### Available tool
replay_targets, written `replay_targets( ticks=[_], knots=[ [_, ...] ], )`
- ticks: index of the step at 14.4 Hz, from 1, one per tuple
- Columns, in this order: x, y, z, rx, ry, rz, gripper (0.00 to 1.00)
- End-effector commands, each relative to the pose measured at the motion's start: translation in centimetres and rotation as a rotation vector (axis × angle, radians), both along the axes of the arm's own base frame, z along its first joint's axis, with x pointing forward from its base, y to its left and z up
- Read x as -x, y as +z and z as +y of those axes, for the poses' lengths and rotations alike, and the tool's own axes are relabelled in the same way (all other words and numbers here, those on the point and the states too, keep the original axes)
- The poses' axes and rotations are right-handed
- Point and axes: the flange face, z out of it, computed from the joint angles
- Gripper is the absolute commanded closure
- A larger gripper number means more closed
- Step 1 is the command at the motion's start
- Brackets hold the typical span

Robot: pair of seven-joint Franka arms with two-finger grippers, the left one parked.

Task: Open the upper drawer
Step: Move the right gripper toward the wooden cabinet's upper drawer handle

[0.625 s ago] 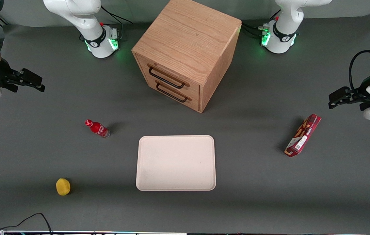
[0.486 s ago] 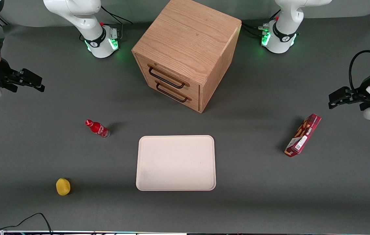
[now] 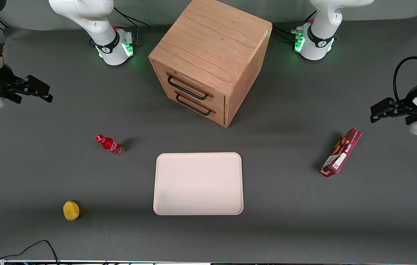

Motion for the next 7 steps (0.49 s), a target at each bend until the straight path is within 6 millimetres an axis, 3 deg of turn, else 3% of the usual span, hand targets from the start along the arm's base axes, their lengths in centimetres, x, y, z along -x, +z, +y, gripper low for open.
replay_targets(
  ticks=[1, 3, 4, 7],
  knots=[
    [-0.5, 0.5, 1.7, -0.117, 0.019, -0.017, 0.00],
    [-1.4, -0.7, 3.1, -0.142, 0.112, -0.025, 0.00],
    [-1.3, -1.4, 6.2, -0.141, 0.233, -0.017, 0.00],
    [-1.0, -3.4, 10.3, -0.164, 0.424, 0.020, 0.00]
  ],
)
